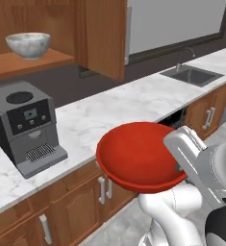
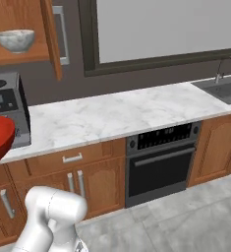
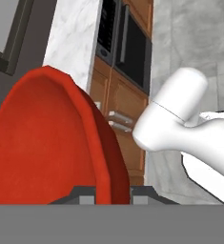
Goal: Move the bowls from the cabinet to the plates on the dining table.
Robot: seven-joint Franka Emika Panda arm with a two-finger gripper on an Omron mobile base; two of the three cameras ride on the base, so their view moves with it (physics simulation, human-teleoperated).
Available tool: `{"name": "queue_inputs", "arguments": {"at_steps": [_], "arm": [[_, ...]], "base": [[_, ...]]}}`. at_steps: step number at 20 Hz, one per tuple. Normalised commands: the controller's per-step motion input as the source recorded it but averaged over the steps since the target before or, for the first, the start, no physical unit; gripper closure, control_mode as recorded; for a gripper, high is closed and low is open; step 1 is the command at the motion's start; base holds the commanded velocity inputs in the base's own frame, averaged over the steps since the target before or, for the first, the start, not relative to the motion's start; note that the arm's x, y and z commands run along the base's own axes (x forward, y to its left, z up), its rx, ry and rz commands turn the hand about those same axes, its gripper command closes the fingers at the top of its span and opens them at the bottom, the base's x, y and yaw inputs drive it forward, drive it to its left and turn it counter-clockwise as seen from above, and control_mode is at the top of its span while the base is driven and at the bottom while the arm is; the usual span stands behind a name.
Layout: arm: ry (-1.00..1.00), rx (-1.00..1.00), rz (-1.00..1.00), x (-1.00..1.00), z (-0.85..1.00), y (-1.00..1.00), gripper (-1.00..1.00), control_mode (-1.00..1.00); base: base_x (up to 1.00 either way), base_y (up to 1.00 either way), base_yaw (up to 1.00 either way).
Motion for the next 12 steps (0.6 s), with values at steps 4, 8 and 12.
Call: {"name": "queue_inputs", "arguments": {"at_steps": [4,8,12], "arm": [[0.0,0.0,0.0,0.0,0.0,0.0,1.0,1.0],[0.0,0.0,0.0,0.0,0.0,0.0,1.0,1.0],[0.0,0.0,0.0,0.0,0.0,0.0,1.0,1.0]], "base": [[0.0,0.0,-0.25],[0.0,0.0,-0.25],[0.0,0.0,-0.25]]}}
